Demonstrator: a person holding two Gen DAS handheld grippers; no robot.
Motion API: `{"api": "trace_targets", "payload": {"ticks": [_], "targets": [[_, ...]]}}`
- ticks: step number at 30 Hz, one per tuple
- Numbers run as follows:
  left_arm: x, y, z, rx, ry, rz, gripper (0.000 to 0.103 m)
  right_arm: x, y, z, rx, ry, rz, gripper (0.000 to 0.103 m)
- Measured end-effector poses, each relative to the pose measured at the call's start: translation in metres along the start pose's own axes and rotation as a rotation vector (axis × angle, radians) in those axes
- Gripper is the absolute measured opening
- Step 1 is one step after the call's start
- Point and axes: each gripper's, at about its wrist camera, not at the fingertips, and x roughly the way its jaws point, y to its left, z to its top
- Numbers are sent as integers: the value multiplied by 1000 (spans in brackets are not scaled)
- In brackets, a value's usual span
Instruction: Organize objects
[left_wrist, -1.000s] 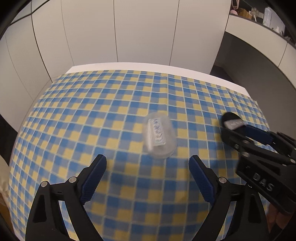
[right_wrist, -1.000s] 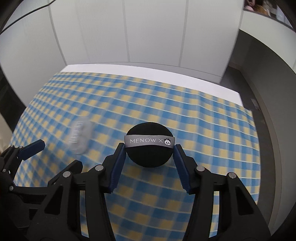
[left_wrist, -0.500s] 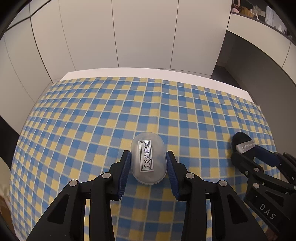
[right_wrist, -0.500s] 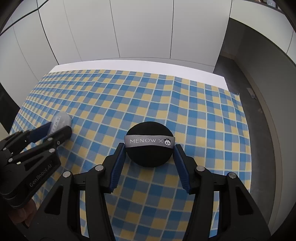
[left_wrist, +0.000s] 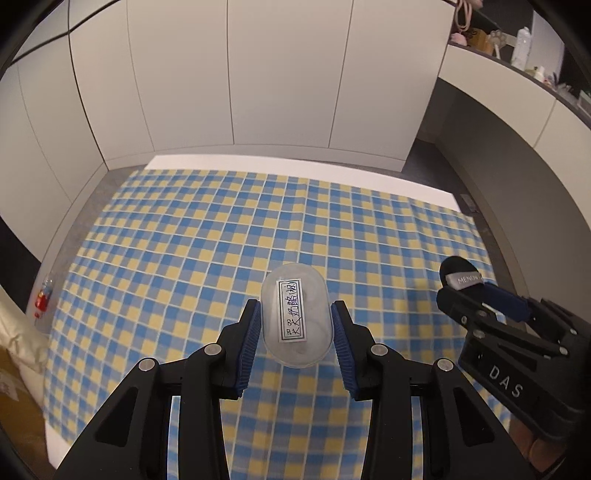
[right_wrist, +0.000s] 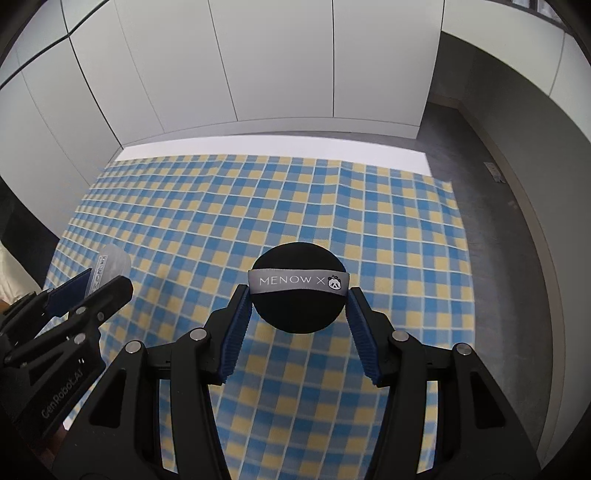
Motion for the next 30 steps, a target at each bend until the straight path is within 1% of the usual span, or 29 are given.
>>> {"api": "trace_targets", "payload": {"ticks": [3, 13, 17, 23, 30], "targets": [[-22, 1, -2, 12, -17, -2, 39, -20, 3, 0, -13, -10, -10, 55], [-88, 5, -10, -7, -38, -29, 39, -88, 20, -7, -36, -45, -9, 55], [-106, 11, -22, -32, -32, -42, 39, -114, 27, -17, -26, -49, -2, 55], [-128, 14, -41, -21, -15, -38, 39, -146, 34, -33, -32, -58, 8, 55], [-174, 25, -53, -23, -62, -40, 39, -184, 43, -51, -74, -84, 19, 55]]}}
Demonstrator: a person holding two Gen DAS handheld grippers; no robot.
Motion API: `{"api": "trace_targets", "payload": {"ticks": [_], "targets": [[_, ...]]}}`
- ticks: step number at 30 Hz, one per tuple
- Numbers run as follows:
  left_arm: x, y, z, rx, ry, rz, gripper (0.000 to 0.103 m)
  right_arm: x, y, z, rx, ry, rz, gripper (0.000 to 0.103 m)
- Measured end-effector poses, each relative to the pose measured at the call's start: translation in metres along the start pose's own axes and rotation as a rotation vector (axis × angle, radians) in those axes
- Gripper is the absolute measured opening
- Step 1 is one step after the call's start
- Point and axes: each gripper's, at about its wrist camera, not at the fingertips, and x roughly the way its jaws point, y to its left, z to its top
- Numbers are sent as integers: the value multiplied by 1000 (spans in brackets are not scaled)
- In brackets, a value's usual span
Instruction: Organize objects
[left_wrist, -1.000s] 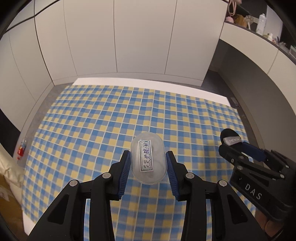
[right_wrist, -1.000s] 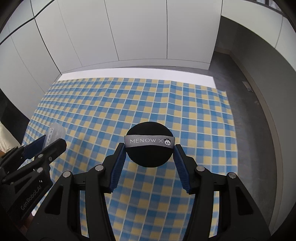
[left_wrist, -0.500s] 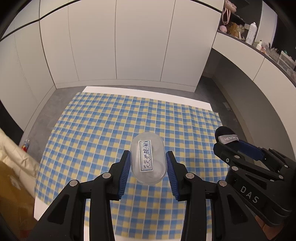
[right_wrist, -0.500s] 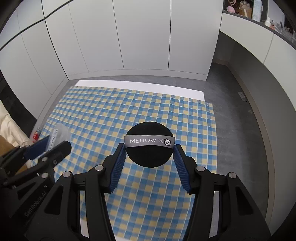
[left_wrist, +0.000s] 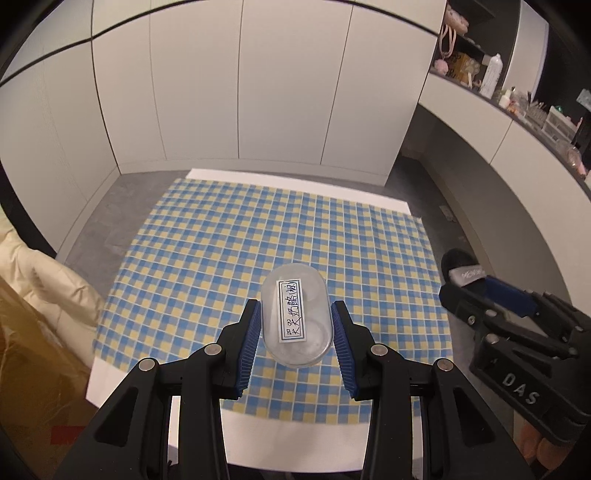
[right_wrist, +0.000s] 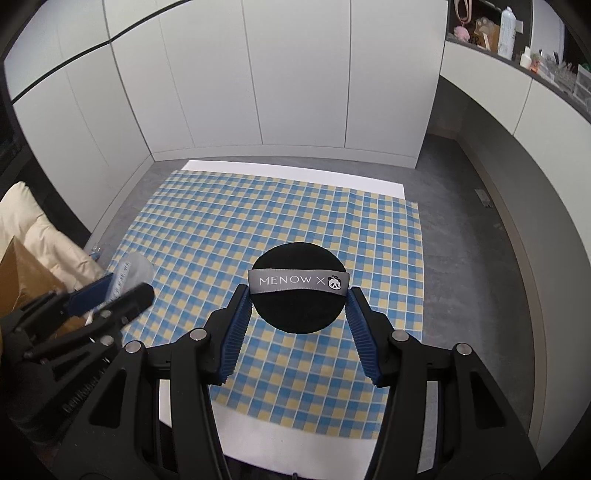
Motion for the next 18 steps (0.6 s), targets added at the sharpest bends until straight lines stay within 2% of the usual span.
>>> {"api": "trace_targets", "payload": {"ticks": [5, 11, 14, 18], "targets": [[-29, 8, -11, 12, -34, -18, 39, -18, 8, -6, -60, 12, -2, 55], [-47, 13, -11, 0, -58, -29, 39, -36, 11, -10, -68, 19, 9, 55], [-49, 11, -10, 31, -80, -25, 39, -41, 12, -11, -81, 14, 22, 55], [-44, 9, -12, 47, -69, -29, 39, -43, 12, -9, -73, 3, 35, 55]]}}
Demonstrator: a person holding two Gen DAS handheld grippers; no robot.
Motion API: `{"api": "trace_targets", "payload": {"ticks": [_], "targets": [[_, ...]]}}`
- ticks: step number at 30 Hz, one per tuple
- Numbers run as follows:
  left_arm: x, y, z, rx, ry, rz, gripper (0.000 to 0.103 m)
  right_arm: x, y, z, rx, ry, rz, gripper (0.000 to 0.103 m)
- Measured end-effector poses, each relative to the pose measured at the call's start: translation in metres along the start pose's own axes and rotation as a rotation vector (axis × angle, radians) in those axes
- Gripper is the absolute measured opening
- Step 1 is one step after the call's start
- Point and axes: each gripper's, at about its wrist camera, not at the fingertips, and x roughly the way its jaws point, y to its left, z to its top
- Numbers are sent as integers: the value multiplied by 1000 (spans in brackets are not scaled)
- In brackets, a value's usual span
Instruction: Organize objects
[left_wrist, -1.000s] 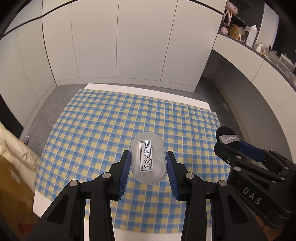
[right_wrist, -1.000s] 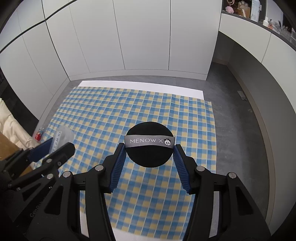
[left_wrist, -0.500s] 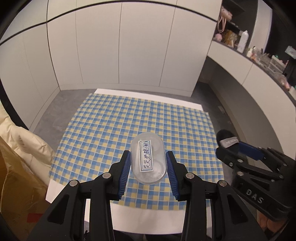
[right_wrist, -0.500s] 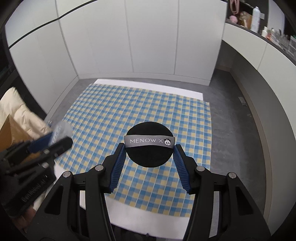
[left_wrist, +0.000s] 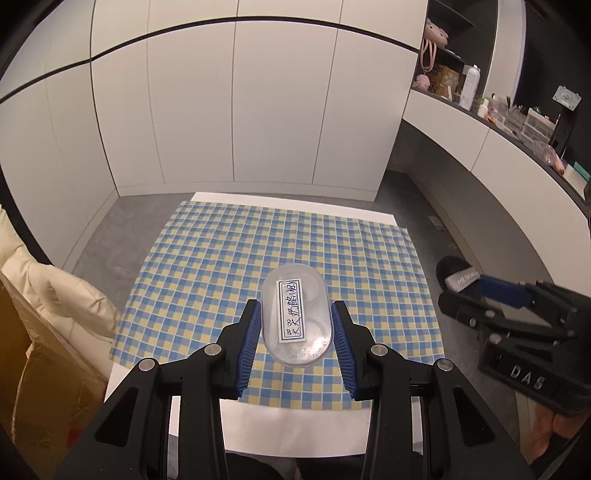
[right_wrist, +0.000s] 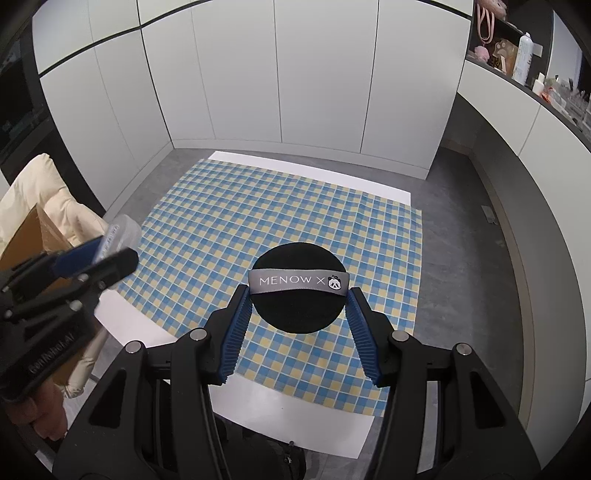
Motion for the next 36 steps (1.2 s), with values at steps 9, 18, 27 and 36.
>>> {"api": "trace_targets", "payload": {"ticks": [9, 18, 27, 36], "targets": [[7, 4, 2, 1, 10, 14, 39, 2, -15, 3, 39, -11, 13, 55], [4, 7, 5, -12, 2, -27, 39, 1, -26, 2, 96, -3, 2, 55], [7, 15, 9, -47, 22, -9, 39, -2, -24, 3, 88, -9, -16, 55], [5, 19, 10, -52, 10, 4, 39, 2, -24, 3, 79, -2, -26, 55]]}}
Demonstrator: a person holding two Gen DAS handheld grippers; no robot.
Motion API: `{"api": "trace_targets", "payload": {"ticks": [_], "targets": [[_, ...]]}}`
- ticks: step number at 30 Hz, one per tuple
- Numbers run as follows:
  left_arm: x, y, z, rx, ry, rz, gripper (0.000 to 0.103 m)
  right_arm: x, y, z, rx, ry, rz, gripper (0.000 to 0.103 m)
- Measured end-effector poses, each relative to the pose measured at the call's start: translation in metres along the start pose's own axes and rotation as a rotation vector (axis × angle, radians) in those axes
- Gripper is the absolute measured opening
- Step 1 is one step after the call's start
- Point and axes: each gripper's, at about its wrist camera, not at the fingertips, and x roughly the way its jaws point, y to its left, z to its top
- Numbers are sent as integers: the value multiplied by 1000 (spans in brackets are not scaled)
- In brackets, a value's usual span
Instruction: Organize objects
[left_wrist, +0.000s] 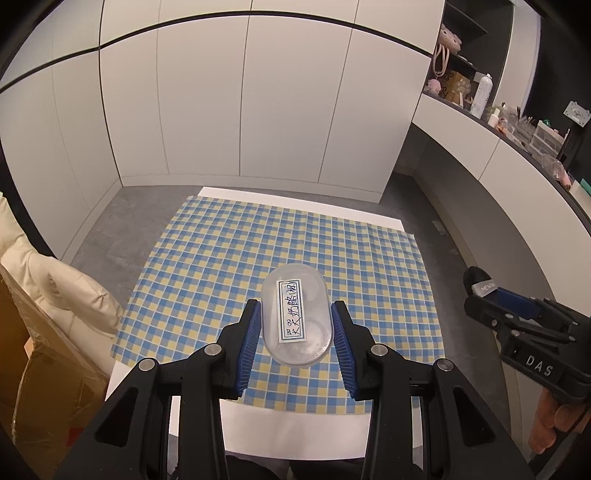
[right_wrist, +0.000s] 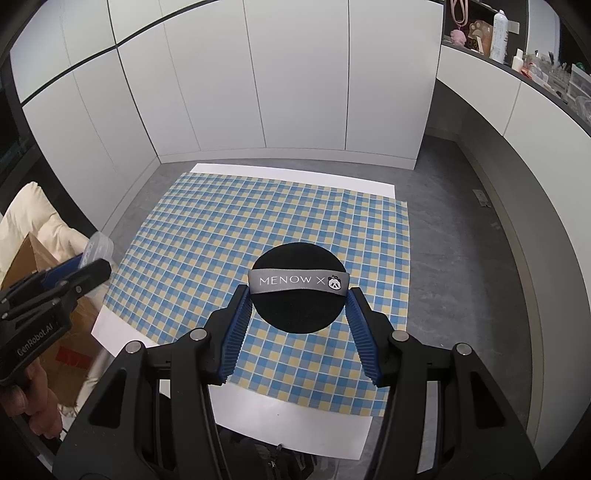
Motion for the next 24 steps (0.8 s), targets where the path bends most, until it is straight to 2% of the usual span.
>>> {"api": "trace_targets", "payload": {"ticks": [13, 24], "targets": [[-6, 7, -1, 10, -18, 12, 39, 0, 8, 4, 7, -4, 5, 55], [-15, 30, -1, -12, -37, 34, 39, 8, 34, 10, -34, -5, 16, 55]]}}
